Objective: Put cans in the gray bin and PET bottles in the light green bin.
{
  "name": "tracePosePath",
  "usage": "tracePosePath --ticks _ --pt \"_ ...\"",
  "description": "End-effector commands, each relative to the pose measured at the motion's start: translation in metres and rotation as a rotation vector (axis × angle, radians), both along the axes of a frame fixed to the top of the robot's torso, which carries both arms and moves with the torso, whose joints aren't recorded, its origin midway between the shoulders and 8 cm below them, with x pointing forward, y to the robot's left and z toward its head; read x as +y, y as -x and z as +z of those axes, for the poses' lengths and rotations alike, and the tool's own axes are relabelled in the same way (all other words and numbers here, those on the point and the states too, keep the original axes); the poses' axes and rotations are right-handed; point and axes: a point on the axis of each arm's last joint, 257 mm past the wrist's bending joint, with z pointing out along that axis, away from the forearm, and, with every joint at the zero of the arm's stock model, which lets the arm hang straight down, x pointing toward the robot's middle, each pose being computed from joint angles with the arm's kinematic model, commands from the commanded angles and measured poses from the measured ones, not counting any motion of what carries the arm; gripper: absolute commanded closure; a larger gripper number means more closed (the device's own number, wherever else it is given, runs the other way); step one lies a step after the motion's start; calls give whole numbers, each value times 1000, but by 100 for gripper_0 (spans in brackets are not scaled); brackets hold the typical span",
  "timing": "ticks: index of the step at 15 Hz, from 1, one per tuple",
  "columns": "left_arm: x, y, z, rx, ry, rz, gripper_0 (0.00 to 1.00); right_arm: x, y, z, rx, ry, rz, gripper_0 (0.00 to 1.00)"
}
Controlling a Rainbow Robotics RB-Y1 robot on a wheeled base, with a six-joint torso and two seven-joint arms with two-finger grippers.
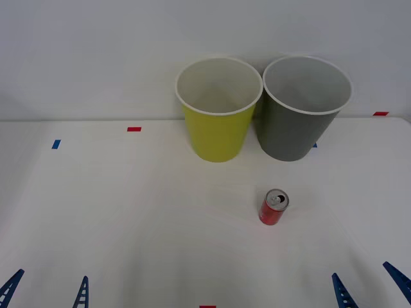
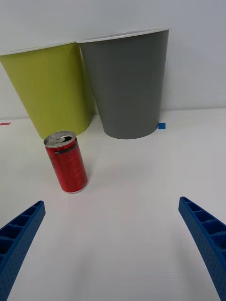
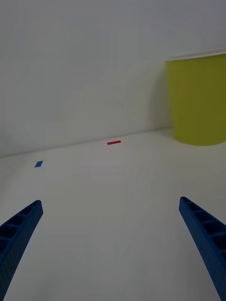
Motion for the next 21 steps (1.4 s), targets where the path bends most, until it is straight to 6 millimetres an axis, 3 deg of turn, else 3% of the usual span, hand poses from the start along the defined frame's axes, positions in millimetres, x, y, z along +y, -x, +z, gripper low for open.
tracePosePath --ticks 1,21 --pt "0 0 0 0 0 0 0 0 0 0 0 0 0 2" --pt "0 0 0 0 0 0 0 0 0 0 0 0 0 2"
